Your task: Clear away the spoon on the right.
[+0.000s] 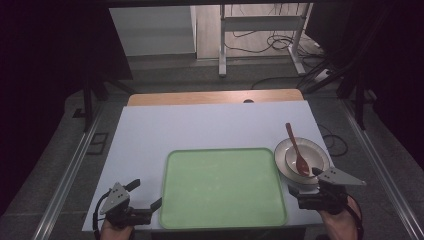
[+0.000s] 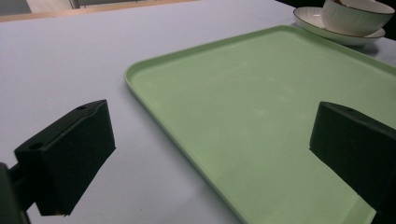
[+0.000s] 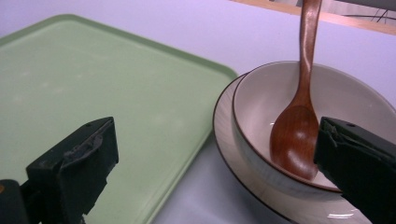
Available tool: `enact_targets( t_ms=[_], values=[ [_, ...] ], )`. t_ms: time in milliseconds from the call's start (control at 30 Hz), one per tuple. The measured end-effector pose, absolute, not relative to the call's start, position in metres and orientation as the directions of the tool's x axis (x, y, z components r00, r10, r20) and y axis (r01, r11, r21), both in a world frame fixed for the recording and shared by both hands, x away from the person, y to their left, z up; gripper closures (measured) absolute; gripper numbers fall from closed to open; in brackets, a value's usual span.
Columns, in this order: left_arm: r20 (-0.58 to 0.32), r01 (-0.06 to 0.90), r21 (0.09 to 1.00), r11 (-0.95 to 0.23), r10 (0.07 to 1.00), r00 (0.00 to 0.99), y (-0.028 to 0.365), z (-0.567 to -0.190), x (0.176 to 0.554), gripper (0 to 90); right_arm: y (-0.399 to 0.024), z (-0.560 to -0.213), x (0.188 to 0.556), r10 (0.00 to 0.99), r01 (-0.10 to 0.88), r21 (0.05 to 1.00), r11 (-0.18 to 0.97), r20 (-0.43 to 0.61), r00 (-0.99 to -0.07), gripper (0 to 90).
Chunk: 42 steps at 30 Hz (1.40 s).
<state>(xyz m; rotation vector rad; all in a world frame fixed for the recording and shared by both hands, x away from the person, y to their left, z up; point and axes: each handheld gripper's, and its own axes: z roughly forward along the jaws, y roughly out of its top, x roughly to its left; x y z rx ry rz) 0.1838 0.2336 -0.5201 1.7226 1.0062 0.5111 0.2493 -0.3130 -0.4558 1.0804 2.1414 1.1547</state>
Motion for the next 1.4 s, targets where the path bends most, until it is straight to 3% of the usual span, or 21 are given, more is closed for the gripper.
enact_targets(
  t_ms=[767,1400],
  values=[
    [-0.124,0.376,0.919,-0.119,0.818,0.562,0.234,-0.520,0.183,0.1,-0.314,-0.437,0.295,0.830,0.479,0.817,0.321,0.001,-0.557,0.0],
    [-0.126,0.380,0.917,-0.120,0.818,0.562,0.234,-0.520,0.184,0.4,-0.313,-0.430,0.332,0.844,0.499,0.792,0.353,-0.039,-0.535,0.0]
  ],
)
